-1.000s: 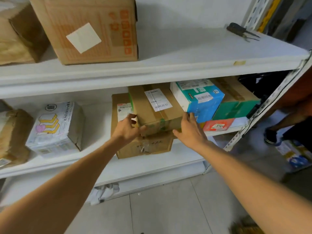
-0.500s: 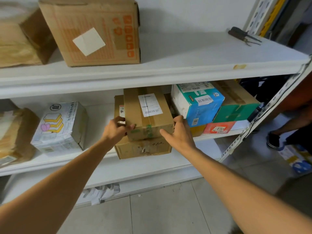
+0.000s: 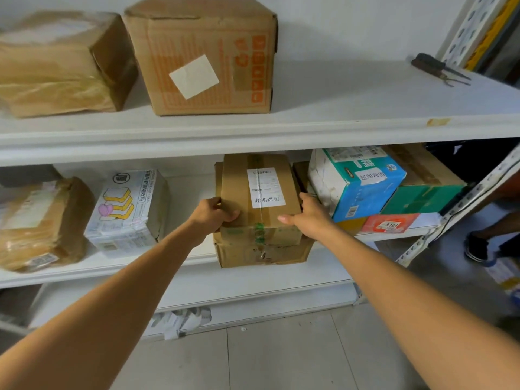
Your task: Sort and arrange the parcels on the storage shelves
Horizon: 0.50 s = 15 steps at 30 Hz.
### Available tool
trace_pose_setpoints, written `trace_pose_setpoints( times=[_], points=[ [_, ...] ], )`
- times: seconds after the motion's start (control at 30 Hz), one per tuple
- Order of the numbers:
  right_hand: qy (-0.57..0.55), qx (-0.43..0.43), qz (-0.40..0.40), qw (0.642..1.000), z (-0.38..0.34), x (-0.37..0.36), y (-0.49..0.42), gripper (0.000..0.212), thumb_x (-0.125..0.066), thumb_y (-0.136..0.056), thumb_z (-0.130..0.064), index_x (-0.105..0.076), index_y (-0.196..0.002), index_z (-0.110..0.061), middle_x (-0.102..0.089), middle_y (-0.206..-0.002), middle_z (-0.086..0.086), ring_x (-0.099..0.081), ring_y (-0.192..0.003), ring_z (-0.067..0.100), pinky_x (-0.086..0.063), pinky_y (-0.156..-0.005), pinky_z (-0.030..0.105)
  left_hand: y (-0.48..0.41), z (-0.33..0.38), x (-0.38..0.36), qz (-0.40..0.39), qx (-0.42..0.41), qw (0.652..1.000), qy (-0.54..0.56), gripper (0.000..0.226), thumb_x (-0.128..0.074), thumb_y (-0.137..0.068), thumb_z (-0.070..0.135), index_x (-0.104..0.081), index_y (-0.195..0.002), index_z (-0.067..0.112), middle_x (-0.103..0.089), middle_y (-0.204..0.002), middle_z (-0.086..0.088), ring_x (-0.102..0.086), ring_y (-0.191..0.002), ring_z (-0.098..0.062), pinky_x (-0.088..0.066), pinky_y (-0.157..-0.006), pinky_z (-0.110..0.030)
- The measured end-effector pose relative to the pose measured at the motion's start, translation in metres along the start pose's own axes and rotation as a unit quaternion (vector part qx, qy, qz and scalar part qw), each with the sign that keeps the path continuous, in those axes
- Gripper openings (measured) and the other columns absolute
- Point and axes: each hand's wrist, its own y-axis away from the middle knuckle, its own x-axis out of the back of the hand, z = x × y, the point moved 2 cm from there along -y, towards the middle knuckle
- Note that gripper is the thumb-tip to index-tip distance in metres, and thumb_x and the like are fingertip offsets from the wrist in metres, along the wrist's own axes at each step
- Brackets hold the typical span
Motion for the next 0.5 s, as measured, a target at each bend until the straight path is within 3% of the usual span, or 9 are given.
trace_pose_setpoints(
  times=[0.13,0.2,0.3,0.4,0.5],
  points=[
    [0.016,-0.023,-0.041,0.999,-0.003,0.0,0.01,0.108,-0.079,-0.078,-0.018,-0.003,-0.155,-0.015,-0.022,-0.158,0.008,-0.025,-0.144,0.028,-0.03,-0.115,0.043,0.014,-0.004,0.002,0.004,0.025,1.0,-0.002,0.069,-0.069,-0.084,0.0,-0.034,-0.144,0.007,-0.052,-0.13,-0.013,-0.055,-0.113,-0.032,-0.053,-0.079,-0.039],
    [0.03,-0.019,-0.061,0.997,-0.001,-0.002,0.02,0.112,-0.083,-0.071,-0.01,-0.008,-0.154,-0.016,-0.031,-0.154,0.008,-0.032,-0.14,0.028,-0.035,-0.113,0.043,0.025,-0.009,0.003,-0.005,0.039,0.999,0.006,0.084,-0.069,-0.081,-0.009,-0.024,-0.15,0.01,-0.047,-0.134,-0.012,-0.052,-0.116,-0.034,-0.054,-0.081,-0.043],
    [0.009,-0.004,-0.06,0.998,0.002,-0.001,0.036,0.1,-0.08,-0.07,0.001,-0.022,-0.149,-0.018,-0.047,-0.14,0.005,-0.044,-0.128,0.022,-0.04,-0.107,0.037,0.042,-0.016,0.002,-0.022,0.04,0.999,0.005,0.097,-0.068,-0.076,-0.017,-0.019,-0.154,0.013,-0.043,-0.14,-0.018,-0.049,-0.122,-0.039,-0.055,-0.081,-0.049],
    [-0.016,0.003,-0.046,0.999,0.004,0.002,0.049,0.089,-0.076,-0.075,0.003,-0.024,-0.144,-0.015,-0.053,-0.128,0.004,-0.049,-0.113,0.017,-0.045,-0.099,0.035,0.058,-0.017,0.003,-0.022,0.015,1.0,0.006,0.09,-0.069,-0.077,-0.015,-0.027,-0.151,0.014,-0.05,-0.125,-0.018,-0.052,-0.116,-0.04,-0.055,-0.074,-0.047],
    [-0.004,0.023,-0.01,1.0,0.004,0.004,0.059,0.086,-0.079,-0.072,0.003,-0.025,-0.138,-0.011,-0.053,-0.123,0.004,-0.052,-0.116,0.019,-0.045,-0.09,0.027,0.07,-0.018,0.006,0.003,-0.017,1.0,0.023,0.08,-0.073,-0.078,-0.008,-0.037,-0.146,0.013,-0.054,-0.101,-0.007,-0.057,-0.104,-0.034,-0.055,-0.075,-0.045]
  ],
)
